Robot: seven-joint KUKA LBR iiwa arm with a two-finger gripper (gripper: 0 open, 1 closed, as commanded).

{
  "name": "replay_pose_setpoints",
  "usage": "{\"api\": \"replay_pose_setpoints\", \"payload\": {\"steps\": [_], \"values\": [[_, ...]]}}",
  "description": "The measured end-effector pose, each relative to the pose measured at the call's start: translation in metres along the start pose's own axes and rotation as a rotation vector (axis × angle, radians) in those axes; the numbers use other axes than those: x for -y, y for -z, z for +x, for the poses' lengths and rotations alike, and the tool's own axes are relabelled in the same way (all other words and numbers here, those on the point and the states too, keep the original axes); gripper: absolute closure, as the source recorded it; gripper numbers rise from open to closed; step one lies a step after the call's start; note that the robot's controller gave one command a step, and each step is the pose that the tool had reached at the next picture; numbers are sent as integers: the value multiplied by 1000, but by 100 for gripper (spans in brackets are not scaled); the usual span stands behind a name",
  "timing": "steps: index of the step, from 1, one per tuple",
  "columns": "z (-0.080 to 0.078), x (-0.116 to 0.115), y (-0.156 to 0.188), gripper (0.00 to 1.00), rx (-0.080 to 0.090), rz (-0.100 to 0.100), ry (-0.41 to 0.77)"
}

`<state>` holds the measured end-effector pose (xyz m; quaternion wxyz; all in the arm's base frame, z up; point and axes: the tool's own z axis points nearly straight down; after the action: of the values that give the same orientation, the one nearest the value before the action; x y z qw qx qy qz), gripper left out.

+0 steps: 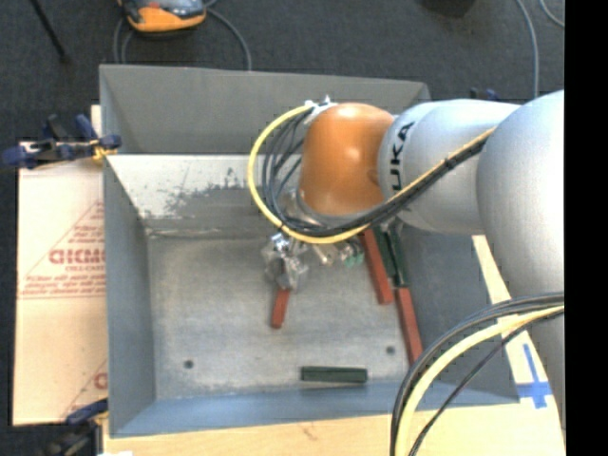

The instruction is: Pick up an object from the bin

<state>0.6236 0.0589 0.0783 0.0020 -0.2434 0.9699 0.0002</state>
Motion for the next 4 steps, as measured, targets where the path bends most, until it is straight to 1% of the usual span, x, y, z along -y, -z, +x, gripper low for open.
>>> {"api": "replay_pose_setpoints", "payload": {"steps": [1,2,3,4], "values": [[0,0,-1,0,1,0,-1],[0,0,-1,0,1,0,-2],[56,7,-3,0,5,0,61],[117,16,-5,0,0,0,91]]}}
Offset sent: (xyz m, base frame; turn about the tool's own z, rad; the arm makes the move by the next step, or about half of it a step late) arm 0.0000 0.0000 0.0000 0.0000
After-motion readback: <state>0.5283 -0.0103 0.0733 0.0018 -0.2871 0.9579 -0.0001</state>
